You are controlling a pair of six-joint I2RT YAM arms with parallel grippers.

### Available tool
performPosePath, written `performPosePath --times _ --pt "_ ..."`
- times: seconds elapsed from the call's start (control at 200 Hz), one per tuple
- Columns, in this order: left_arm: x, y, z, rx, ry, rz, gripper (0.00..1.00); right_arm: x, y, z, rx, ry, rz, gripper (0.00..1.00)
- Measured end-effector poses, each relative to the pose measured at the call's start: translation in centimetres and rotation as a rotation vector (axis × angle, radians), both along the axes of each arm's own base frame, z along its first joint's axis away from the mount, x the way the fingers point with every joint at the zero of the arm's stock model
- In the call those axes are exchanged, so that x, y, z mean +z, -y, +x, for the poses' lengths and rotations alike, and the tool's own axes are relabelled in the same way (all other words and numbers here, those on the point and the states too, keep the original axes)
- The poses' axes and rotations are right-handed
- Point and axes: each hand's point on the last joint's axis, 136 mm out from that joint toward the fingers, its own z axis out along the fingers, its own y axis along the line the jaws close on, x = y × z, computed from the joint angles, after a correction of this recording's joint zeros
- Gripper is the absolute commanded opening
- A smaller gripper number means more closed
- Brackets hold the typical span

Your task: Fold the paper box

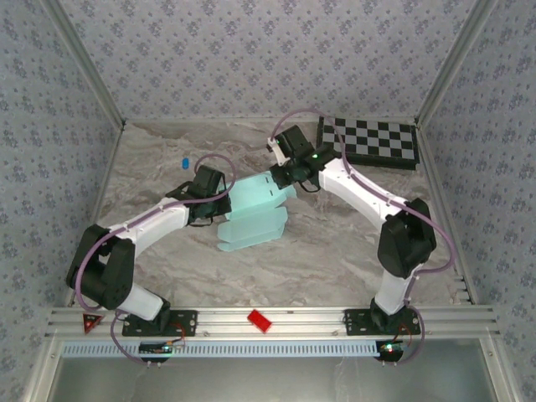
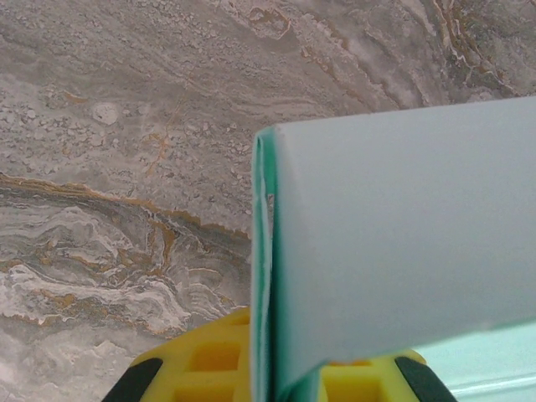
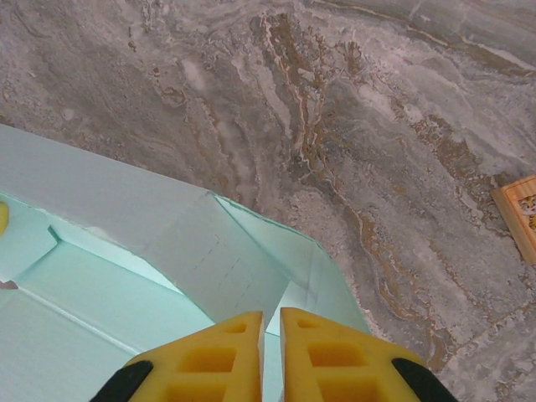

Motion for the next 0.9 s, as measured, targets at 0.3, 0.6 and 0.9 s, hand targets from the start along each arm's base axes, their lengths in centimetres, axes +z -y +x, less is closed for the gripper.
performPosePath --times 0.3,0.6,0.9 --pt "0.1 0.0 0.0 0.021 -0.004 -0.015 0.00 -1.1 -1.1 -0.5 0.031 -0.055 0.036 0.12" --pt "0.1 0.2 0.0 0.038 -0.012 -0.035 0.00 -2.1 -2.6 -0.9 0.038 -0.112 0.170 0.10" --pt "0.6 0.6 0.2 0.036 -0.008 -0.058 0.00 -2.4 -4.0 -1.0 0.047 -0.145 0.301 0.09"
